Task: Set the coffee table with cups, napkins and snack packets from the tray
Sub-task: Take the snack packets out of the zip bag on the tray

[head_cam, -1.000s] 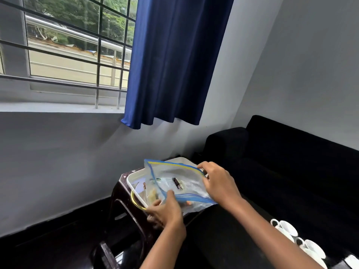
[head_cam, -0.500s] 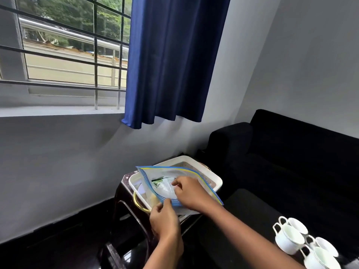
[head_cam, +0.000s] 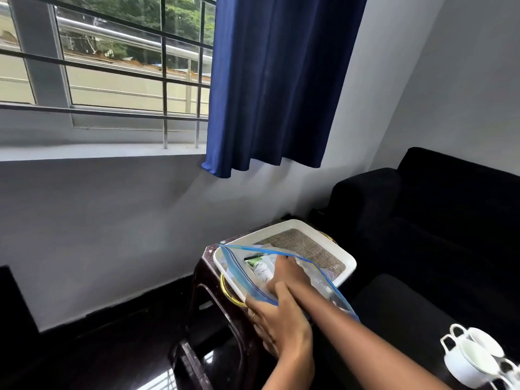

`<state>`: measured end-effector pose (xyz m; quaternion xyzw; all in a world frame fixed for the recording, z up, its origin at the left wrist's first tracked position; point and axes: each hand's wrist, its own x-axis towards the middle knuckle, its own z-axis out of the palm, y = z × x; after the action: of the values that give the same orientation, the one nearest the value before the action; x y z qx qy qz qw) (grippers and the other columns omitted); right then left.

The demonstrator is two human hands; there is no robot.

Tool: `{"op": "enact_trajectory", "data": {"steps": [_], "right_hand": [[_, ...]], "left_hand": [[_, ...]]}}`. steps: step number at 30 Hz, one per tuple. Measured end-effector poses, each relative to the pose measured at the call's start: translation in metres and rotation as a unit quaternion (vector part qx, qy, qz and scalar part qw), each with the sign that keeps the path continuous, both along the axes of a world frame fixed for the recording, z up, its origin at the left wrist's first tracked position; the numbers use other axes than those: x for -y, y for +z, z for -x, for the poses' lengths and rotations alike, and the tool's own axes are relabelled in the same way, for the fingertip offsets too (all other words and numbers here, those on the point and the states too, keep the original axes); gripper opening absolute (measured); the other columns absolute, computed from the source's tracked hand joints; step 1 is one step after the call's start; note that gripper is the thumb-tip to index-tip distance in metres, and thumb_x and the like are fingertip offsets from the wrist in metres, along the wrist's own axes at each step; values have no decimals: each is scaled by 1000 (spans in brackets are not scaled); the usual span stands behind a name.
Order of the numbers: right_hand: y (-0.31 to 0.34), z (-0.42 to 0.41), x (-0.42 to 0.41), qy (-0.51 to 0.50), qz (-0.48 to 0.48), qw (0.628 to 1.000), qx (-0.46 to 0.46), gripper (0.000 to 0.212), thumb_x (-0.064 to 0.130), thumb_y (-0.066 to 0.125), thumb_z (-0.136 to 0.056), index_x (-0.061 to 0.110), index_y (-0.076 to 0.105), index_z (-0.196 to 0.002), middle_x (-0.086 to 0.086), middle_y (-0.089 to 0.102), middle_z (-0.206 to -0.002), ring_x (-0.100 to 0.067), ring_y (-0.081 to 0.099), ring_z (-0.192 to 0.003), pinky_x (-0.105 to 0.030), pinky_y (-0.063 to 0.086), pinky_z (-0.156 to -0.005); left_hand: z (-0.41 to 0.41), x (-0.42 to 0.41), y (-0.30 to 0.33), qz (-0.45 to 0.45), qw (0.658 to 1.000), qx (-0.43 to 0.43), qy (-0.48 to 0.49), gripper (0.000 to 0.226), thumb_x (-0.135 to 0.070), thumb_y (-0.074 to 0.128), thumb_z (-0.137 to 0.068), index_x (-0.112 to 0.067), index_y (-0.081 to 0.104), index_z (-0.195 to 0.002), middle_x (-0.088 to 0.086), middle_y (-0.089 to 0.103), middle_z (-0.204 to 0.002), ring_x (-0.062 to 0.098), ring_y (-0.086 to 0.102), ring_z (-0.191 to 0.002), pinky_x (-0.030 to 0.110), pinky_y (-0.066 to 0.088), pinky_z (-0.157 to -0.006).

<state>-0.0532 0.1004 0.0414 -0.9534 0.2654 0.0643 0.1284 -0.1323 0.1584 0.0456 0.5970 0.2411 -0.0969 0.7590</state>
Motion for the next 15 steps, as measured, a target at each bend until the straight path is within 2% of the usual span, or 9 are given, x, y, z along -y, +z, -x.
{"op": "enact_trajectory", "data": {"steps": [2, 6, 9, 10, 12, 15], "right_hand": [[7, 2, 1, -2, 7, 1000, 5, 33, 27, 62, -81, 13, 52, -110, -10, 57, -127, -29, 55, -117, -32, 45, -84], [30, 12, 10, -28, -55, 996, 71, 74, 40, 68, -72, 15, 38, -134, -9, 50, -135, -26, 49, -124, -35, 45, -96], [48, 28, 19, -38, -107, 984, 133, 77, 36, 69, -69, 15, 38, -136, -6, 53, -134, -24, 51, -123, -38, 44, -100], [53, 34, 19, -38, -104, 982, 151, 75, 35, 69, -69, 17, 39, -135, -5, 53, -134, -24, 51, -123, -39, 44, -100], [63, 45, 19, -26, -38, 983, 178, 72, 38, 68, -69, 20, 42, -133, -2, 53, -135, -25, 49, -125, -38, 44, -98], [74, 55, 14, -11, 37, 973, 228, 65, 39, 65, -71, 22, 46, -130, -1, 56, -132, -25, 50, -124, -39, 43, -97]], "left_hand": [[1, 0, 0, -2, 1000, 13, 1, 52, -33, 51, -90, -18, 36, -138, 16, 40, -141, 34, 39, -130, 43, 29, -108], [4, 0, 3, -5, 998, 67, 11, 46, -38, 48, -92, -25, 39, -135, 11, 38, -144, 31, 37, -131, 45, 27, -109], [10, 0, 5, -13, 992, 123, 8, 53, -50, 46, -89, -25, 38, -136, 7, 36, -147, 26, 33, -133, 43, 25, -111], [12, -1, 6, -18, 990, 140, 0, 62, -55, 43, -84, -26, 36, -137, 5, 35, -149, 25, 32, -135, 42, 24, -112], [17, 0, 9, -34, 986, 165, -19, 73, -57, 38, -74, -28, 33, -140, -1, 32, -151, 23, 29, -137, 42, 24, -112], [20, -2, 11, -46, 980, 190, -30, 75, -54, 38, -72, -29, 31, -142, -4, 29, -153, 20, 28, -139, 40, 23, -112]]}}
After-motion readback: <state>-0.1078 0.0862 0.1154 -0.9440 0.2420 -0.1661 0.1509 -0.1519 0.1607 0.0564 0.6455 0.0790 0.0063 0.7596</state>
